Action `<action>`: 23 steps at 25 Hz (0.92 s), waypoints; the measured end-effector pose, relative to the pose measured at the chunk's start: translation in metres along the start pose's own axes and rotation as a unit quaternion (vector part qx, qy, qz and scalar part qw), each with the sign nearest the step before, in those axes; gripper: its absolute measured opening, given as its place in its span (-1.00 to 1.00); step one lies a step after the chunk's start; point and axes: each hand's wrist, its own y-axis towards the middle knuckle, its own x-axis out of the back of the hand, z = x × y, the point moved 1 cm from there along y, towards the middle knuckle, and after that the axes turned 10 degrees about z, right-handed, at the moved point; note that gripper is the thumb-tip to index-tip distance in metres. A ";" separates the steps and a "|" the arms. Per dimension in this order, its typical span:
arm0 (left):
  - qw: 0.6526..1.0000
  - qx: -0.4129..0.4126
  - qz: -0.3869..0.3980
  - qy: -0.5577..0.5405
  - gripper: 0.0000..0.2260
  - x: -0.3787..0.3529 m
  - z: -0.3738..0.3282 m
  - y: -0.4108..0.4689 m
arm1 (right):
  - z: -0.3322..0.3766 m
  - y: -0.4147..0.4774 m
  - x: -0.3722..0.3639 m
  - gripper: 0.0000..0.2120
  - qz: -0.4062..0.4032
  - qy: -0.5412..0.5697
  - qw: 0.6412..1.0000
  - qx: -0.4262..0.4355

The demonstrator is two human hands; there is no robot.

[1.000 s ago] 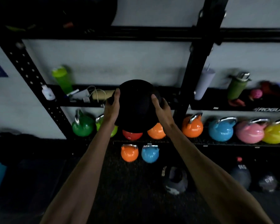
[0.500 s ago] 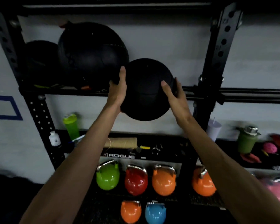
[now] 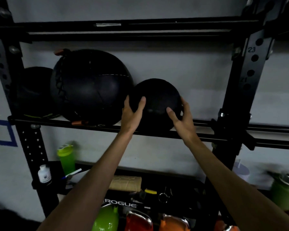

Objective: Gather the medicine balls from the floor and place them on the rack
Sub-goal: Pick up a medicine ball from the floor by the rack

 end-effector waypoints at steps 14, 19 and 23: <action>0.989 0.006 -0.041 0.145 -0.31 -0.036 0.042 0.003 | -0.058 0.012 -0.006 -0.26 0.028 -0.163 0.985 -0.054; 0.972 -0.029 -0.036 0.232 -0.57 -0.044 0.081 -0.068 | -0.051 -0.078 -0.011 -0.61 0.000 -0.227 0.972 -0.055; 0.962 -0.006 0.079 0.260 -0.78 -0.063 0.128 -0.139 | -0.070 -0.176 -0.003 -0.73 0.031 -0.259 0.958 -0.121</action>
